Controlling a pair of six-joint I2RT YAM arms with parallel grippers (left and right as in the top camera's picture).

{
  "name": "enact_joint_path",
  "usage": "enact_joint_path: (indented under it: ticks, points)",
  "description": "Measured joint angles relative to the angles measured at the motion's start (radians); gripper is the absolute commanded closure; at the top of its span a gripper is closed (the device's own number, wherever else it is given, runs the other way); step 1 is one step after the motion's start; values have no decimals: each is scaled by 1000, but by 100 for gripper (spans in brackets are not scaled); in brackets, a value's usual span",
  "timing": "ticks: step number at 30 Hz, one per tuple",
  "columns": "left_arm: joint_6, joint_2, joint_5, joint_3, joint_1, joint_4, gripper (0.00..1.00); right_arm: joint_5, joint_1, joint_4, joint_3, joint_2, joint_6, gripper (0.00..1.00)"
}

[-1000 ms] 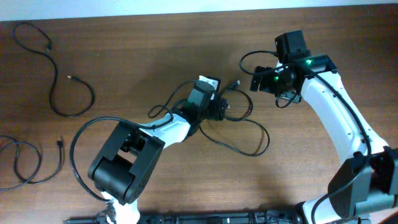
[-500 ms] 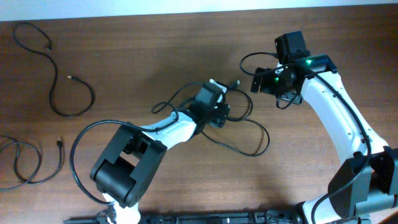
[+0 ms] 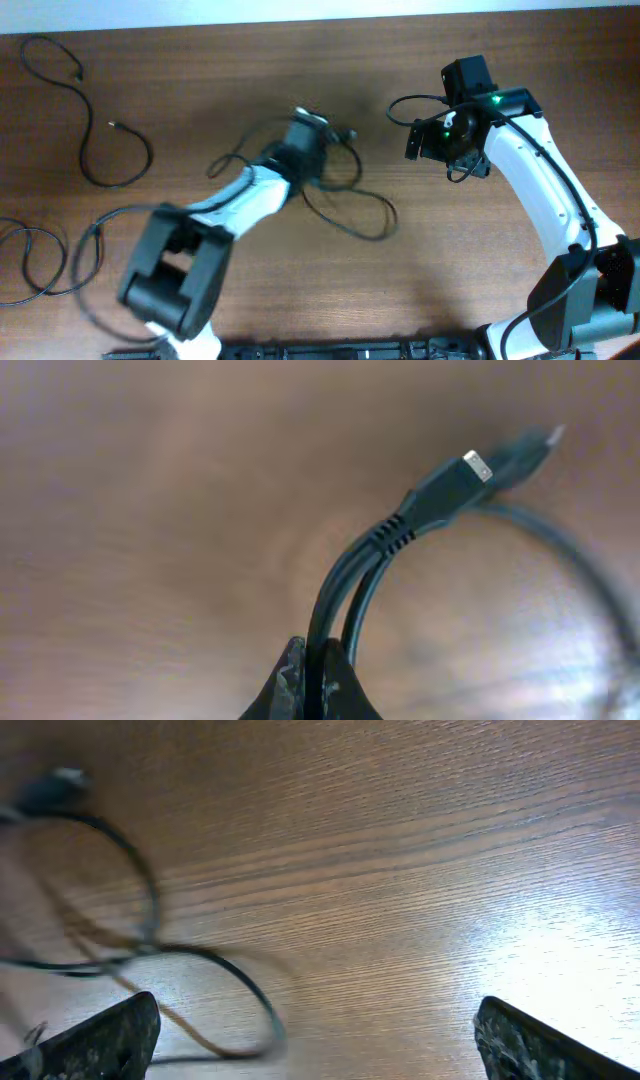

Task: Untangle cables
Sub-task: 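Place the cable with the left gripper at the upper left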

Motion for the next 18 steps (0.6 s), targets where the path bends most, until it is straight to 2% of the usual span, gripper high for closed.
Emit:
enact_joint_path:
  ticks: [4, 9, 11, 13, 17, 18]
  points:
    - [0, -119, -7, 6, 211, 138, 100, 0, 0, 0, 0, 0, 0, 1]
    - [0, -109, -12, 6, 504, 489, 100, 7, 0, -2, 0, 0, 0, 2]
    - [0, -53, -16, 9, 563, 663, 100, 7, -1, 1, 0, 0, 0, 1]
    - [0, 27, -16, 11, 604, 764, 100, 8, -1, -2, 0, 0, 0, 1]
    - [0, 237, 10, 65, 628, 794, 100, 8, -1, -1, 0, 0, 0, 1]
    - [0, 287, 26, 88, 627, 789, 87, 8, -1, 0, 0, 0, -1, 1]
